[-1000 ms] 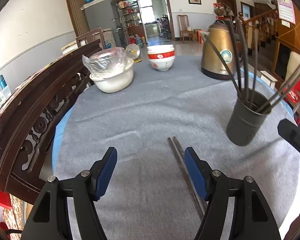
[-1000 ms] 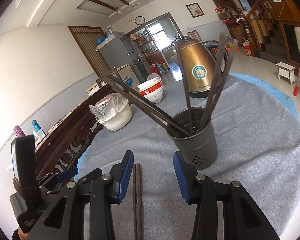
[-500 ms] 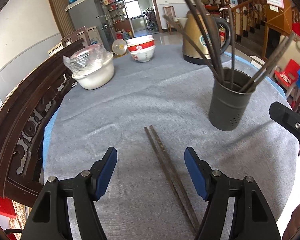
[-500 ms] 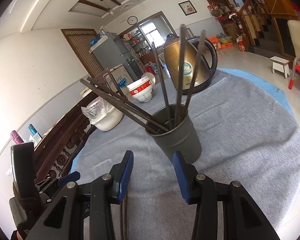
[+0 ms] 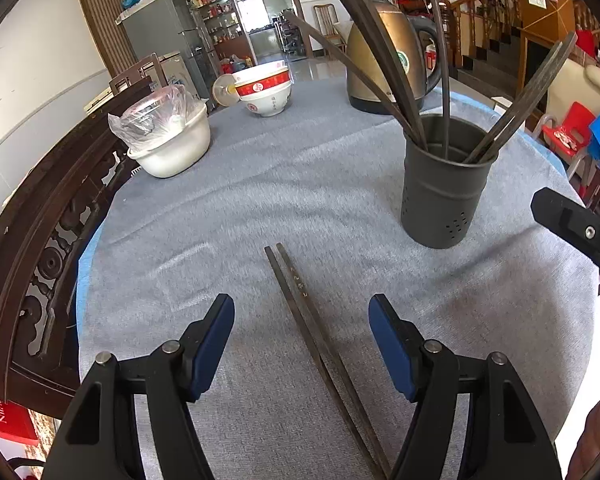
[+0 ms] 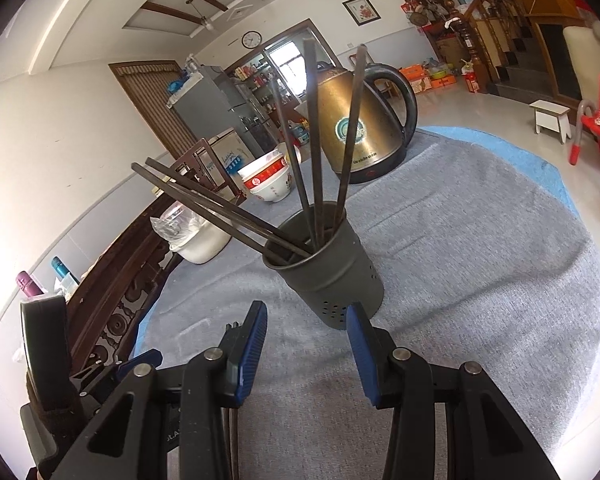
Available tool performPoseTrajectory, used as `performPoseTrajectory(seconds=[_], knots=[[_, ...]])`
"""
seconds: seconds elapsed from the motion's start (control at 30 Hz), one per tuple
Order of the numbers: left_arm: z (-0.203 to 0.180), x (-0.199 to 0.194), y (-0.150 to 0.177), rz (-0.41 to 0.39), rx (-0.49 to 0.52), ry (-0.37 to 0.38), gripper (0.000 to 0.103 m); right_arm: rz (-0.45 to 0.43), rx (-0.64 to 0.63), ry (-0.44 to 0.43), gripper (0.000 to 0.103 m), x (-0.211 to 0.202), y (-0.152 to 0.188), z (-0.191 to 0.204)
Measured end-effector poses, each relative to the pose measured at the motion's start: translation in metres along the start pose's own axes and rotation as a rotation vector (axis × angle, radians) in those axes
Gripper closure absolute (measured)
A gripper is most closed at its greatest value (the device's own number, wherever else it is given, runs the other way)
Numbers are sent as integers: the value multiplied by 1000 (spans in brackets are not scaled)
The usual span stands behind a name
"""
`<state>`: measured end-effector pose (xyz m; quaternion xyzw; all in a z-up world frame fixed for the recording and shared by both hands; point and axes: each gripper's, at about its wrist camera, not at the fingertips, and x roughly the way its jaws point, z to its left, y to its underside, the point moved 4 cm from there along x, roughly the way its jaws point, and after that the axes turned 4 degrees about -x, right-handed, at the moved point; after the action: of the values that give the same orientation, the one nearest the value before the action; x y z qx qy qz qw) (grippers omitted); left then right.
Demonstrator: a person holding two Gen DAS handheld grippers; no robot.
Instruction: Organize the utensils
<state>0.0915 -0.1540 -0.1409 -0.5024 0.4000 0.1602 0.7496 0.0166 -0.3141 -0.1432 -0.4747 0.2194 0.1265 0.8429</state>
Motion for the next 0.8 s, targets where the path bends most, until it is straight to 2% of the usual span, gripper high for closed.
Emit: performPoseTrajectory(seconds=[0.17,0.3,0.5,0.67,0.8], knots=[[16,8,7,18,-23,-3,32,40,-8,5,58,8,3,5],[52,19,17,53,-104,-32,32,95,-32,0,58,23,9,16],[91,24,23,61,-190,-67,33,223,-92,-38,58,66,28,51],[104,27,29,72,-220,-56,33,300,-173,-52,63,100,41,80],[110,30,34,83,-235,-45,32,366,-223,-31,65,126,52,93]])
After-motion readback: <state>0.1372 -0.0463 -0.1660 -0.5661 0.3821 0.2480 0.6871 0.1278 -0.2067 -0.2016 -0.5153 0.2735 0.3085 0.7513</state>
